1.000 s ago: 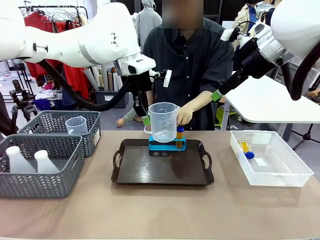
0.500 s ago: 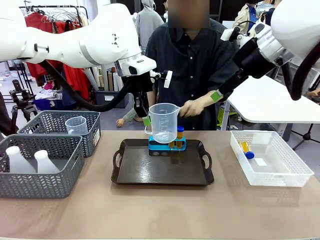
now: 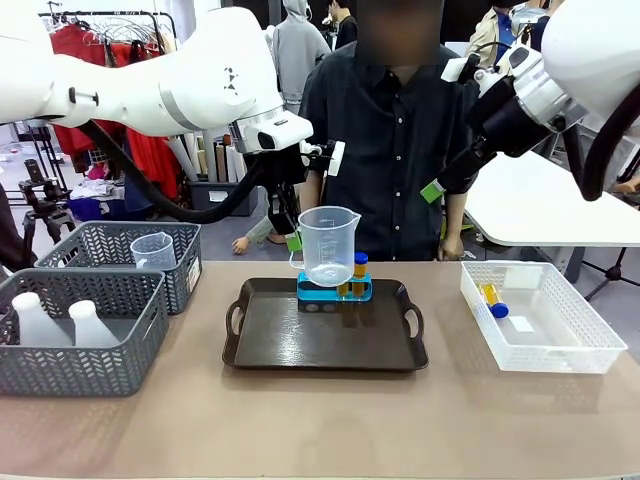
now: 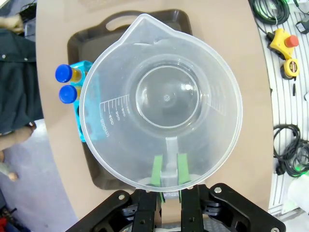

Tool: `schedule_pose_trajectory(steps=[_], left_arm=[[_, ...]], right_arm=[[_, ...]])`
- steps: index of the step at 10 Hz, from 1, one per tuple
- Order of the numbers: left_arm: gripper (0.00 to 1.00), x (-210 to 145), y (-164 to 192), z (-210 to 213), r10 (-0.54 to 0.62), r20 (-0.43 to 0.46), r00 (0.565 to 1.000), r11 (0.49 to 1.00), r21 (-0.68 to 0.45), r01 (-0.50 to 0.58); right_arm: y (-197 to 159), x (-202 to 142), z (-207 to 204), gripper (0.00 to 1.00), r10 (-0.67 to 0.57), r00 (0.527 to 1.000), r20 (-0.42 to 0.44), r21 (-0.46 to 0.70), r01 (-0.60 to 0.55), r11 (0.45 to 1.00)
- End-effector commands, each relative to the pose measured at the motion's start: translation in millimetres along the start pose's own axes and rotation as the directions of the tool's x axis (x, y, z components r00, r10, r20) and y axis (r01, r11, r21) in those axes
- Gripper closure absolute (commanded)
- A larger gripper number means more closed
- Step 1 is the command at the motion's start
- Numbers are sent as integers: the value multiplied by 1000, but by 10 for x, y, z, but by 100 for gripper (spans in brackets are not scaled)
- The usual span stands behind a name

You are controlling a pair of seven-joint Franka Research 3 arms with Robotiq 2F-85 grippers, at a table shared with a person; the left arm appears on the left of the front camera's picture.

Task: Prepare the laboratory tools.
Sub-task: Pick up one Large Measuring Cup and place it on the Handle tray.

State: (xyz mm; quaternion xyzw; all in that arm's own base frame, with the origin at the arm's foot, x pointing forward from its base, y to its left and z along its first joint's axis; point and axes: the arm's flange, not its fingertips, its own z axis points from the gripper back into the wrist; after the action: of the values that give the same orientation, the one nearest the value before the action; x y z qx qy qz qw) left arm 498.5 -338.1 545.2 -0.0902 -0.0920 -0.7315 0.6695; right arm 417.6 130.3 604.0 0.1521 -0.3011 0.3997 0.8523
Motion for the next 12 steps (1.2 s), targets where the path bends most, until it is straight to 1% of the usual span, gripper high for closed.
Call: schedule_pose_trajectory(steps=[1, 2, 3, 4, 7, 8, 10, 12], left_arm=[[100, 0, 0, 0, 0, 0, 1000, 1000, 0, 0], [100, 81, -19, 18, -35, -17, 999, 999, -12, 35], [100, 43, 69, -17, -68, -36, 997, 998, 0, 68], [100, 109, 35, -14, -47, -39, 998, 999, 25, 48], [100, 207, 117, -173, -87, -46, 995, 995, 44, 89], [100, 200, 192, -282, -117, -50, 992, 992, 39, 119], [100, 314, 210, -571, -169, -65, 983, 985, 30, 171], [100, 381, 261, -906, -199, -89, 976, 980, 16, 201]], right_arm=[[-3, -7, 1, 0, -1, 1000, 8, 9, 1, 1000], [-3, -7, 1, 0, -1, 1000, 8, 9, 1, 1000], [-3, -7, 1, 0, -1, 1000, 8, 9, 1, 1000], [-3, -7, 1, 0, -1, 1000, 8, 9, 1, 1000], [-3, -7, 1, 0, -1, 1000, 8, 9, 1, 1000], [-3, -7, 1, 0, -1, 1000, 8, 9, 1, 1000], [-3, -7, 1, 0, -1, 1000, 8, 9, 1, 1000], [-3, -7, 1, 0, -1, 1000, 8, 9, 1, 1000]])
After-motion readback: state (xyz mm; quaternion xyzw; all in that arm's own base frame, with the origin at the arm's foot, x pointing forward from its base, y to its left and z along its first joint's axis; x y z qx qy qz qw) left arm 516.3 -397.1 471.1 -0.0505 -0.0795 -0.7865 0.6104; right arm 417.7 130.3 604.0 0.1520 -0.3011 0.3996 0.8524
